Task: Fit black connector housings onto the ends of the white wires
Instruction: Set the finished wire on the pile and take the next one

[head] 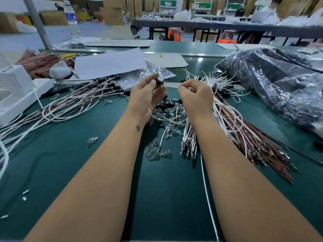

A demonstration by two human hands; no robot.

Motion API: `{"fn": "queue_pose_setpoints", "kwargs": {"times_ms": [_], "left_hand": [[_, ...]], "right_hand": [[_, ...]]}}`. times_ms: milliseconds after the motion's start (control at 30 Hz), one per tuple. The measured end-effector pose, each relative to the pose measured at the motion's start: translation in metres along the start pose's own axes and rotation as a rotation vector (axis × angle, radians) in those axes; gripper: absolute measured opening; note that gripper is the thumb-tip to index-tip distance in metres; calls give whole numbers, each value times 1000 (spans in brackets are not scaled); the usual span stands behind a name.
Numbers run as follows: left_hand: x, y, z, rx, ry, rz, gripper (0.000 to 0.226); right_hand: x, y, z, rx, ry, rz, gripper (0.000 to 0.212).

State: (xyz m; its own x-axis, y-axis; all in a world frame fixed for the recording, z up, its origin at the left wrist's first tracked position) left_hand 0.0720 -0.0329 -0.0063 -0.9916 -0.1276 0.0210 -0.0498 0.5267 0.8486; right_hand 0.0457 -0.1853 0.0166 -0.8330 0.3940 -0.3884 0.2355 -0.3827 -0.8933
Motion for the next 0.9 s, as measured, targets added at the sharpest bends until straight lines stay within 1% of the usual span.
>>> {"fn": "queue_pose_setpoints", "kwargs": {"times_ms": [367, 500, 667, 900], "left_hand": [[2, 0, -4, -45, -26, 15, 18], [3, -1, -4, -86, -47, 11, 18], [2, 0, -4, -81, -73, -2, 17], [3, -1, -9, -177, -156, -39, 20]], "right_hand": [[-3, 2, 8, 60, 84, -2, 14], [-1, 1, 7, 47, 71, 2, 14], [-2, 2, 9, 37, 93, -7, 13], [-3, -2, 3, 40, 46, 37, 20]]}}
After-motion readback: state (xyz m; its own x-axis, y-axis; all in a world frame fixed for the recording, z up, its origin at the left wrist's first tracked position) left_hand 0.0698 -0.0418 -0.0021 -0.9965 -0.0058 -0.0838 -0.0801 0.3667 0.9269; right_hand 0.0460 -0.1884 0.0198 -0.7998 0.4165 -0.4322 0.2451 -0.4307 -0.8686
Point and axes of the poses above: each hand's wrist, its own x-axis away from the middle knuckle, its own z-axis out of the back of the hand, y = z × x, the point moved 7 cm from there along -x, towards the middle knuckle, and after that the axes turned 5 degrees about y, right-handed, at the moved point
